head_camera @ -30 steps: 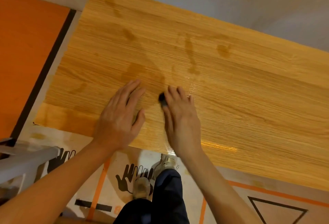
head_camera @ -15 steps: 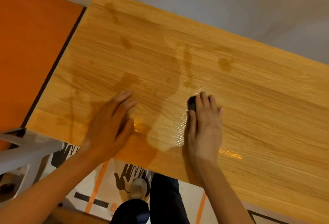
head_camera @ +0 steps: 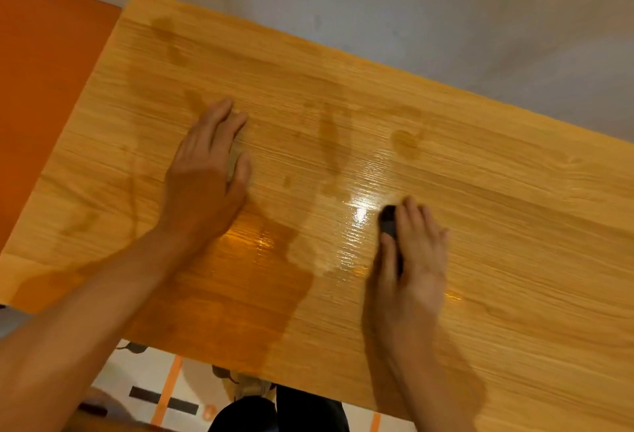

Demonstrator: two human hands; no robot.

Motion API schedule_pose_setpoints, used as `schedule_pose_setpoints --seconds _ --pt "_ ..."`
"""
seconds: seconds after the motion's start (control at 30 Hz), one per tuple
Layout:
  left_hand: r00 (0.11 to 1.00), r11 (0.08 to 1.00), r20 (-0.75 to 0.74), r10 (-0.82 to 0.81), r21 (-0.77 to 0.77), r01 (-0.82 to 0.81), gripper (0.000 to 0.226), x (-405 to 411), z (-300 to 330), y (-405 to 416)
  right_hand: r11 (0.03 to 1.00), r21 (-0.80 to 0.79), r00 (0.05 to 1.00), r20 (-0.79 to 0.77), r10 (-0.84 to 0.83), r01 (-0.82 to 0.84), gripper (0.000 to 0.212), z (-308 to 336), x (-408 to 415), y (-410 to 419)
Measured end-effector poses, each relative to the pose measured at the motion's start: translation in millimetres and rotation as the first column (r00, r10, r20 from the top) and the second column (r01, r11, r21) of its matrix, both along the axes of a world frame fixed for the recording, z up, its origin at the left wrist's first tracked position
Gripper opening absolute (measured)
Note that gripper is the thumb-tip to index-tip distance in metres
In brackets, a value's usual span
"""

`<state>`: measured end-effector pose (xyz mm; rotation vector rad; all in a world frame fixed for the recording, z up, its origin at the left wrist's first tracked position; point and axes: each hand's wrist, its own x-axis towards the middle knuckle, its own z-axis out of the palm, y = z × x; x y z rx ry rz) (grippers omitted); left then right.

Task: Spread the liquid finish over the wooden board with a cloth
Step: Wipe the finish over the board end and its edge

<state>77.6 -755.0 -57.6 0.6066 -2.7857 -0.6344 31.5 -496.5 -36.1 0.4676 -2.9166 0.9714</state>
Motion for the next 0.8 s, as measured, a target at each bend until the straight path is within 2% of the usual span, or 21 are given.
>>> schedule_pose_setpoints --seconds 0.13,0.23,0.3,0.4,0.47,0.5,0.67,0.73,0.8 --pt "0.999 0.999 0.034 -0.027 0.023 0.027 0.053 -0.5 2.6 -2.7 0.958 -0.025 0.958 0.009 0.286 -0.286 0.041 -13.7 4.2 -82.6" --pt "0.999 0.998 0.046 -0.014 0.058 0.011 0.054 0.7 5.0 -1.8 0.894 -0.067 0.891 0.083 0.447 -0.443 0.045 -7.1 -9.0 -67.8" --pt "0.999 0.998 0.032 -0.023 0.064 0.021 0.055 1.1 5.8 -1.2 0.919 -0.093 0.919 0.060 0.389 -0.383 0.039 0.7 -20.4 -22.6" --pt "0.999 0.998 0.023 -0.025 0.052 0.023 0.054 1.3 4.1 -2.1 0.989 -0.069 0.990 0.047 0.131 -0.128 0.036 9.4 -38.1 37.7" --pt "1.000 0.999 0.010 -0.026 0.043 0.025 0.052 2.1 2.3 -2.8 0.999 -0.049 0.998 0.065 0.003 0.000 0.036 10.4 -36.5 32.2" --pt "1.000 0.999 0.006 -0.029 0.043 0.028 0.051 2.4 2.3 -2.5 0.999 -0.053 0.998 0.056 -0.008 0.011 0.036 9.7 -32.7 16.4" --pt "0.999 0.999 0.027 -0.018 0.034 0.017 0.051 1.4 4.3 -2.4 0.952 -0.075 0.953 0.036 0.301 -0.297 0.036 -18.8 -22.6 -97.1" --pt "0.999 0.999 0.030 -0.015 0.036 0.014 0.052 2.1 4.3 -1.7 0.918 -0.088 0.919 0.049 0.392 -0.387 0.043 -19.5 -26.5 -99.1" --pt "1.000 0.999 0.007 -0.029 0.044 0.029 0.051 2.3 4.1 -1.6 0.909 -0.077 0.909 0.050 0.413 -0.409 0.037 -9.0 -34.9 -65.6"
